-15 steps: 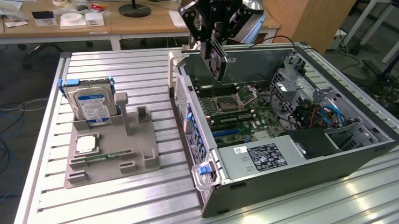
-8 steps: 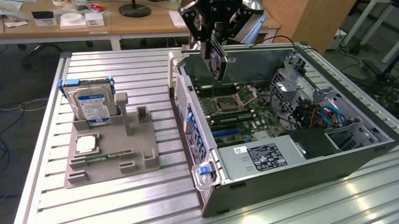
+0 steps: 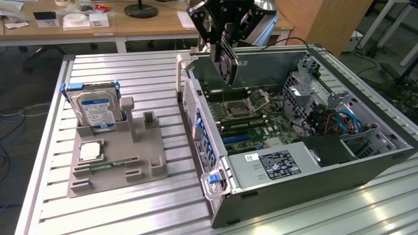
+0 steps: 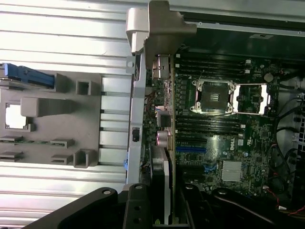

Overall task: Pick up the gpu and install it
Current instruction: 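Pick up the gpu and move the gpu toward the slot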

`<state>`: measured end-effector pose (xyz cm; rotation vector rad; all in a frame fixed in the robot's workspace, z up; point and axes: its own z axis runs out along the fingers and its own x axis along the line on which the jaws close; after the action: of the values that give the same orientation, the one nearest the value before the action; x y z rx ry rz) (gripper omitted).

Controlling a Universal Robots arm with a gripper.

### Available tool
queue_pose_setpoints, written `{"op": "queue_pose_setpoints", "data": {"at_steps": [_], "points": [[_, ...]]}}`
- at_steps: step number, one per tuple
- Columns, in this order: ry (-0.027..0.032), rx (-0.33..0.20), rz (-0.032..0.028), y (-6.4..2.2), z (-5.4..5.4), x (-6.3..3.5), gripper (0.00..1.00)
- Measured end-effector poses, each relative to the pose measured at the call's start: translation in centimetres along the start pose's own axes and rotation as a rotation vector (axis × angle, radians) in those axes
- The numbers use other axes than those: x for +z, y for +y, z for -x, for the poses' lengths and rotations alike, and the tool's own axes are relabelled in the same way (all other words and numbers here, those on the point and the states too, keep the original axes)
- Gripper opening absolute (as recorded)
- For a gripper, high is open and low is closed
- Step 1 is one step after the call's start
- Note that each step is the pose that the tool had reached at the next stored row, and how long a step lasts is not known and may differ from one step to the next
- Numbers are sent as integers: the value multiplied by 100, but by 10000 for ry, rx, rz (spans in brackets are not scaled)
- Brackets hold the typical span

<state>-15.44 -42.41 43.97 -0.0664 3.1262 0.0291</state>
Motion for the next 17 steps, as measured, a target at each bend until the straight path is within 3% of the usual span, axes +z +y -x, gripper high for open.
{"op": "queue_pose_setpoints", "data": {"at_steps": [2, 7, 17], "points": [[-2, -2, 14, 0, 15, 2, 28], [-2, 1, 19, -7, 173, 6, 28], [-77, -1, 16, -26, 610, 32, 28]]}}
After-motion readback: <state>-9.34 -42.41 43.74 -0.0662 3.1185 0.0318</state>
